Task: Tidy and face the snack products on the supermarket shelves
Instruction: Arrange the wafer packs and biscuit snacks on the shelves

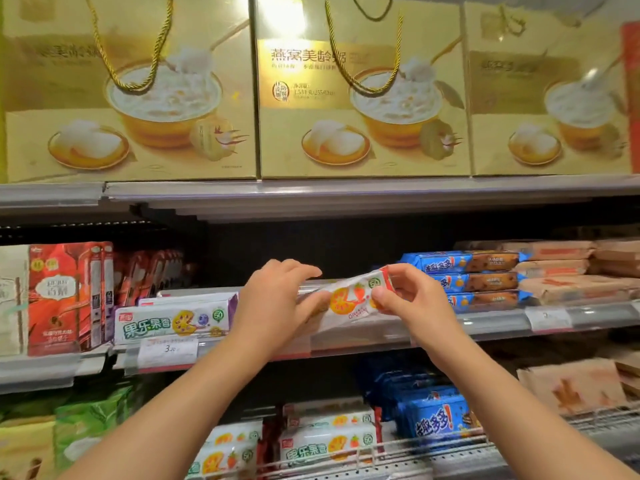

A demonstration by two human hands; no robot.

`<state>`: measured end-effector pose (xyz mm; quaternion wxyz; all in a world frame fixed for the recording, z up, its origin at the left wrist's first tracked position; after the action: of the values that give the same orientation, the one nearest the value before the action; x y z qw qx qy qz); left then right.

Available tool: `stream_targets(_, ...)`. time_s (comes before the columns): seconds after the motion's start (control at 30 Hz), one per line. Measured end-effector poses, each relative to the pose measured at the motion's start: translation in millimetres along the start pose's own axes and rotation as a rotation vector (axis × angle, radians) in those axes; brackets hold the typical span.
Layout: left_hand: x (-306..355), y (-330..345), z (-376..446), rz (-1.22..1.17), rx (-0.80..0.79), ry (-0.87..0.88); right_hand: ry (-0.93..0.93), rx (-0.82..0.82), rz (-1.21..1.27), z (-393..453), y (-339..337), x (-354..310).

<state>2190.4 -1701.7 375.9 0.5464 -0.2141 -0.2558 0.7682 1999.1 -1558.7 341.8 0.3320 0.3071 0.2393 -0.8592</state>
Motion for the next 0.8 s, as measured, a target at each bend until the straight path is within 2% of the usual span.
stream_targets(0.1, -14, 8, -2, -0.057, -0.022, -0.154, 0.042, 0.107, 0.129, 1, -20, 15)
stream_targets(0.27, -38, 22, -6, -0.277, -0.008, -0.447, 0.111, 0.243, 0.199, 8, -30, 34)
stream_targets(0.37, -44, 33, -2, -0.398, -0.105, -0.487, 0.138, 0.231, 0.046, 17, -20, 39)
stream_targets(0.5, -50, 41, -1, -0.387, -0.176, -0.497, 0.158, 0.151, -0.319, 27, -9, 33)
stream_targets(0.6, -55, 44, -5, -0.316, -0.206, -0.511, 0.157, 0.085, -0.562, 31, -6, 28)
stream_targets(0.8, -56, 44, -11, -0.179, -0.202, -0.491, 0.205, -0.043, -0.821, 35, 4, 27)
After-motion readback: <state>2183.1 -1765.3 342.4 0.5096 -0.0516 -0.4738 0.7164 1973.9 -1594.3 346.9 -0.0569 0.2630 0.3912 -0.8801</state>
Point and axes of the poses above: each hand's wrist, its own z-axis towards the middle knuckle, its own y-axis out of the palm, x = y × z, the point moved 3 cm from there along z, towards the middle knuckle, and after that the axes turned 9 degrees about -x, right-handed, at the moved point
